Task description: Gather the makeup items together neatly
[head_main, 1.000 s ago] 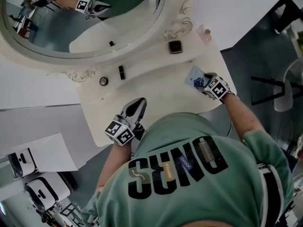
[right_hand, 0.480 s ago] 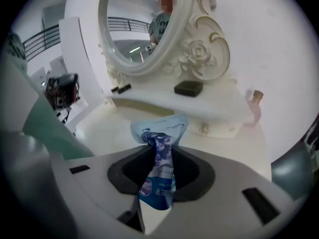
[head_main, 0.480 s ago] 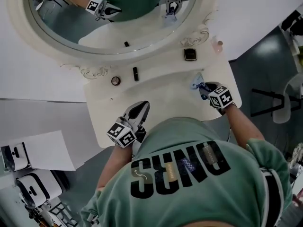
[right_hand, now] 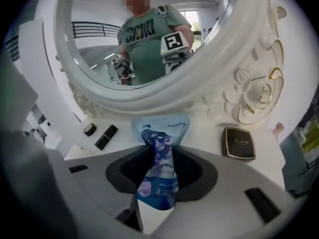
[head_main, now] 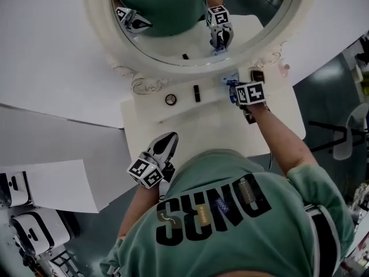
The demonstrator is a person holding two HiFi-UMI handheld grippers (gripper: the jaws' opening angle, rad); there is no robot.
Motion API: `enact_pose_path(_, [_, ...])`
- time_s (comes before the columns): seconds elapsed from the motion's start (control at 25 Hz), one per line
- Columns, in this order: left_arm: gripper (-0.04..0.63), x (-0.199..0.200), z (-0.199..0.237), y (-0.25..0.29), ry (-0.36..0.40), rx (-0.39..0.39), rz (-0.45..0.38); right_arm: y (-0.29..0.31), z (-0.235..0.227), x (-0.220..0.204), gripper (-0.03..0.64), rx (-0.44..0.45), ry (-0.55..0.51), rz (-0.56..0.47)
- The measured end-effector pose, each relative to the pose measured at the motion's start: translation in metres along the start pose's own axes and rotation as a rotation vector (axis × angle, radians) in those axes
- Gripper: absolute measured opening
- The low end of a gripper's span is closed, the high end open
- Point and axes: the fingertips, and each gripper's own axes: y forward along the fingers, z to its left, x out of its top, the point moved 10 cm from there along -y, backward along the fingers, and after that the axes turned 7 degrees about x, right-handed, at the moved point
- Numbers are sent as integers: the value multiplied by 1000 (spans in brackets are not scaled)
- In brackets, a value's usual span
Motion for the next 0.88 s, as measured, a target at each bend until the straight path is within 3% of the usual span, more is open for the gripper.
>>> enact_pose_path(0.2, [9,4,25,-47,-14,38,-17,33,10,0,253,-117,31,70])
enact_pose_path(0.44, [9,2,34,-72,-16,54,-39,34,14,1,310,-127,42,64])
enact_pose_path(0.68, [9,-1,25,-68,-14,49,-62,16,20,9,341,-69,33,-13])
enact_pose_path(0.88, [9,11,-3,-44,39,48,-105,-55,27,25,341,72,-40,-174])
